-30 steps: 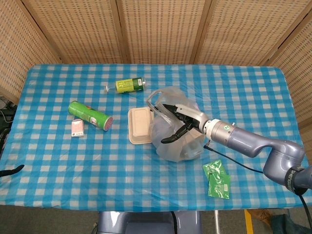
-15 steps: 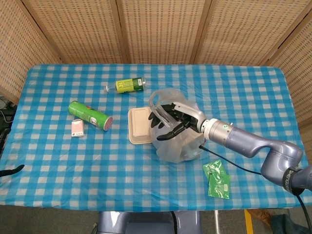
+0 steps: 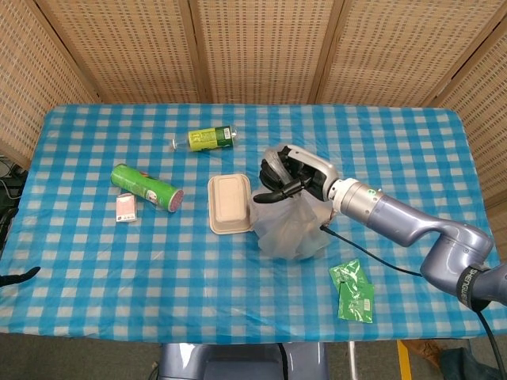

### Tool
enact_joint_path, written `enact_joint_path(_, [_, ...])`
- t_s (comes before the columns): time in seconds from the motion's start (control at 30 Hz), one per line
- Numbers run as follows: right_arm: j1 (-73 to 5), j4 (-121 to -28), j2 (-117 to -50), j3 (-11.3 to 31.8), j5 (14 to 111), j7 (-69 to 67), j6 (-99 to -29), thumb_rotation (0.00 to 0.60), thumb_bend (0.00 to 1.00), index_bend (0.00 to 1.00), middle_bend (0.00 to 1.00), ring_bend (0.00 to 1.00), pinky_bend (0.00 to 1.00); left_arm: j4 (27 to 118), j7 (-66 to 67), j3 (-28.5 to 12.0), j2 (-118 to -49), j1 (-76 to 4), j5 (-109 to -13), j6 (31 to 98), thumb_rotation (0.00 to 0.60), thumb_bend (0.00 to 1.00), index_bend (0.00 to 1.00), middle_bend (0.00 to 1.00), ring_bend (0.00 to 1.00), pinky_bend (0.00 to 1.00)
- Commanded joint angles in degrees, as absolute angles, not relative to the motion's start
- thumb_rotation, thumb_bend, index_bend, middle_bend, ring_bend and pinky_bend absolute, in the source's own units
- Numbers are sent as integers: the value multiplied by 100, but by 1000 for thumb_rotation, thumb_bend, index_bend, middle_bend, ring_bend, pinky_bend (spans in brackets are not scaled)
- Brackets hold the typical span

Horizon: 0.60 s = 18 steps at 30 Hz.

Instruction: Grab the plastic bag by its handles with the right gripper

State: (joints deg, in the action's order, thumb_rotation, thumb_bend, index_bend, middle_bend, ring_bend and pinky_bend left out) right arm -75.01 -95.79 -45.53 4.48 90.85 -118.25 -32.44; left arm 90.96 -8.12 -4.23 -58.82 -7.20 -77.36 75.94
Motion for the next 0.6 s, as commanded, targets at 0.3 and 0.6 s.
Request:
enact_joint_path(0.3, [-7567, -9677, -4469, 787, 7957, -10324, -2244, 600, 546, 1000, 977, 968, 1000, 9096, -826, -428, -5874, -728, -7706, 7569, 600, 0, 0, 0, 0, 0])
enact_joint_path(0.6, [-7295, -9906, -4436, 1114, 5986, -8695, -2684, 600, 621, 1000, 967, 1000, 1000, 9109, -839, -425, -5868, -732, -7709, 7561, 600, 0, 0, 0, 0, 0])
